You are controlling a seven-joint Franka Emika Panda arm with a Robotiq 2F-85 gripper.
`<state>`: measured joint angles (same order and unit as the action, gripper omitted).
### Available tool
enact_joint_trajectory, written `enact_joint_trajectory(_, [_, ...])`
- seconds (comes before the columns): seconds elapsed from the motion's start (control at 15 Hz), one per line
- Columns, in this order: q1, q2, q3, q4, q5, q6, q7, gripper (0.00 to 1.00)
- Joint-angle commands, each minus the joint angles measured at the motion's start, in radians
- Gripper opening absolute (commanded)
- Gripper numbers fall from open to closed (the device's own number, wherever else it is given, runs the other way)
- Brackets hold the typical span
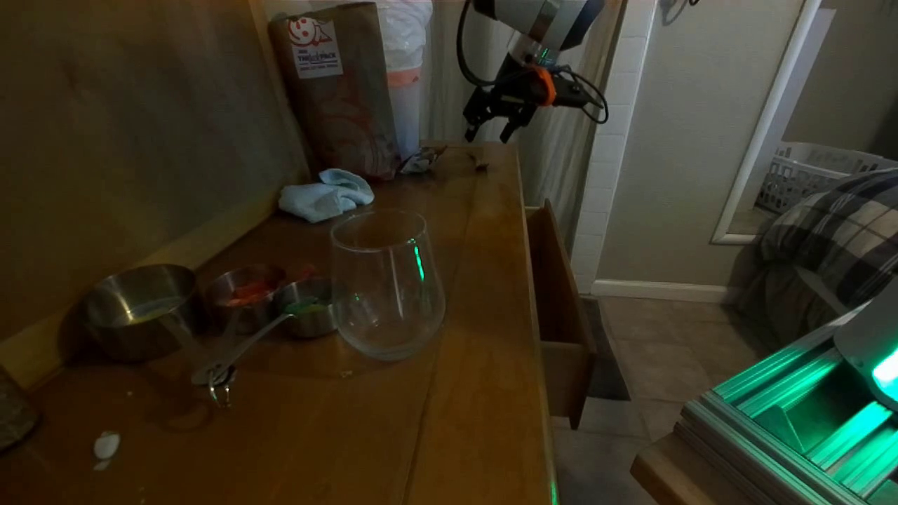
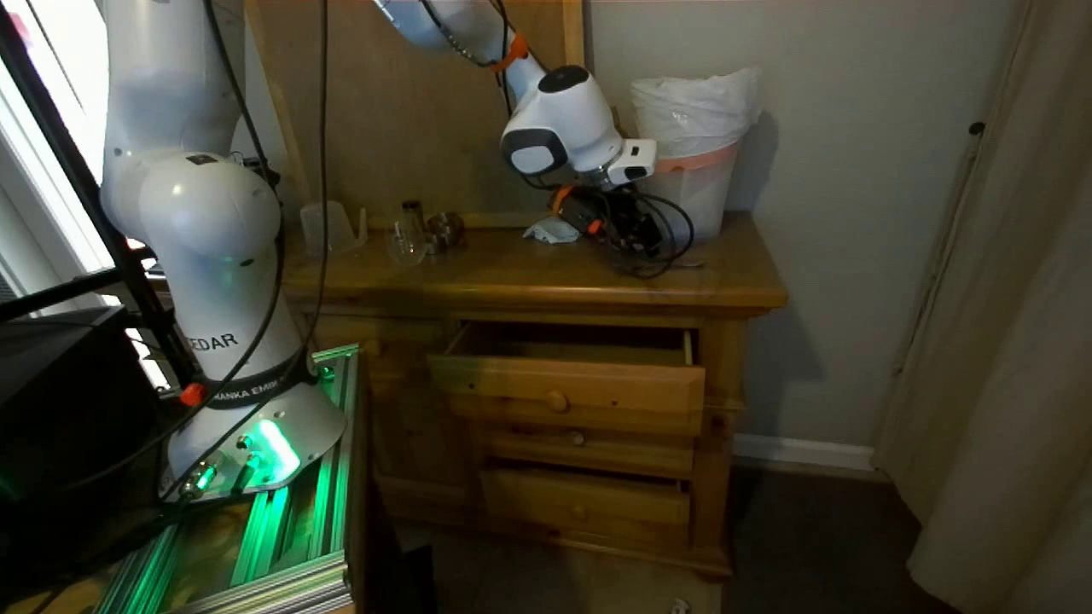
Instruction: Open the drawer and put the fork into it
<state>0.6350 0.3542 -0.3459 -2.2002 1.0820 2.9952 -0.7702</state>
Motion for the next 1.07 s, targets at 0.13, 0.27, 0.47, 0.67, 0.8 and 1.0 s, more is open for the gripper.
enact_joint_trajectory(0.13, [0.015, 0.079, -0.036, 0.077, -0.071, -0.045, 0.081, 0.5])
enact_joint_trajectory(0.27, [0.011, 0.091, -0.035, 0.093, -0.071, -0.051, 0.086, 0.9])
enact_joint_trajectory(0.47, [0.006, 0.111, -0.028, 0.113, -0.056, -0.048, 0.081, 1.0])
enact_joint_trajectory(0.67, [0.008, 0.13, -0.03, 0.126, -0.06, -0.054, 0.089, 0.87])
enact_joint_trajectory(0.8, [0.008, 0.141, -0.032, 0.131, -0.061, -0.056, 0.093, 0.73])
enact_joint_trajectory(1.0, [0.01, 0.153, -0.037, 0.134, -0.063, -0.058, 0.097, 0.51])
